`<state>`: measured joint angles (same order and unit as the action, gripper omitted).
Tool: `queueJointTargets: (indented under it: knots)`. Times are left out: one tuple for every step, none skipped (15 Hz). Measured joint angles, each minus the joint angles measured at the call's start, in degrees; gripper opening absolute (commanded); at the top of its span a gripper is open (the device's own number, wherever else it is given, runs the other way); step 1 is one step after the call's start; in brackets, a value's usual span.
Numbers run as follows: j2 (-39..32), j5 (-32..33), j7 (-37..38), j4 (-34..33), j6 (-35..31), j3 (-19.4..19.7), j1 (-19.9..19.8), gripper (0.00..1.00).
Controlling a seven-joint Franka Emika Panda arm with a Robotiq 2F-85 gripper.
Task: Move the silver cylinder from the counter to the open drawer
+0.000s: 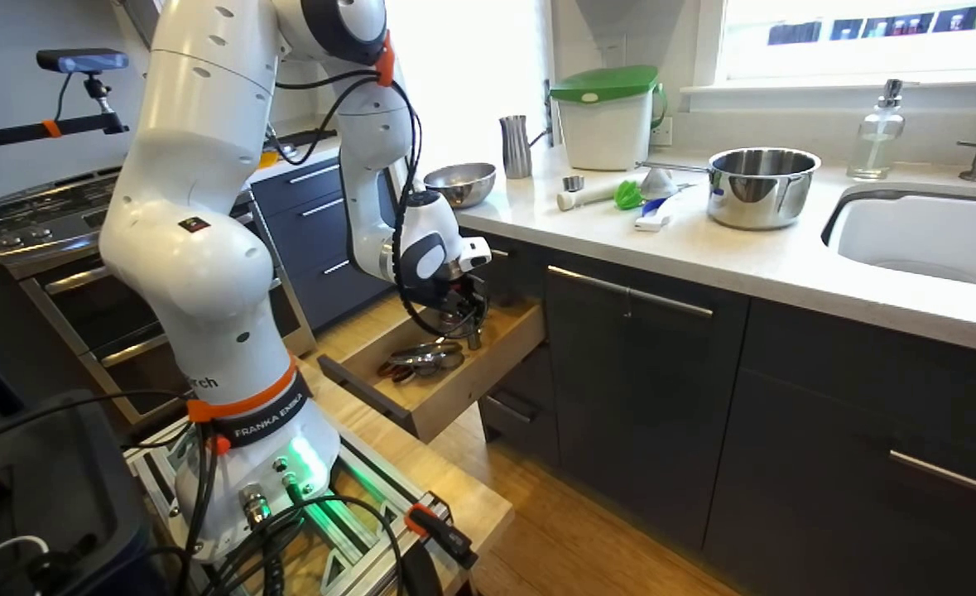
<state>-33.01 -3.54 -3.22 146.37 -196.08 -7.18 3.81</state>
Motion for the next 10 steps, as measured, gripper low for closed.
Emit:
queueJointTargets:
  knots:
    - [-0.76,0.34,0.06,-0.75,0.00,-0.08,0.00,0.12]
    - [-1.46,0.55,0.09,-1.41,0.00,-0.16,0.00,0.12]
    - [-2.05,0.72,0.09,-2.04,0.00,-0.23,0.00,0.62]
    - [-2.55,0.77,0.09,-2.55,0.00,-0.26,0.02,0.62]
    - [-2.94,0.79,0.09,-2.92,0.00,-0.28,0.05,0.69]
    - [-3.26,0.82,0.09,-3.25,0.00,-0.30,0.06,0.76]
    - [-3.48,0.85,0.09,-3.46,0.00,-0.33,0.06,0.83]
    - [-3.59,0.86,0.09,-3.59,0.02,-0.35,0.06,0.91]
    - [-3.60,0.87,0.09,-3.62,0.03,-0.39,0.06,0.98]
    - [-3.56,0.87,0.09,-3.60,0.03,-0.45,0.06,1.00]
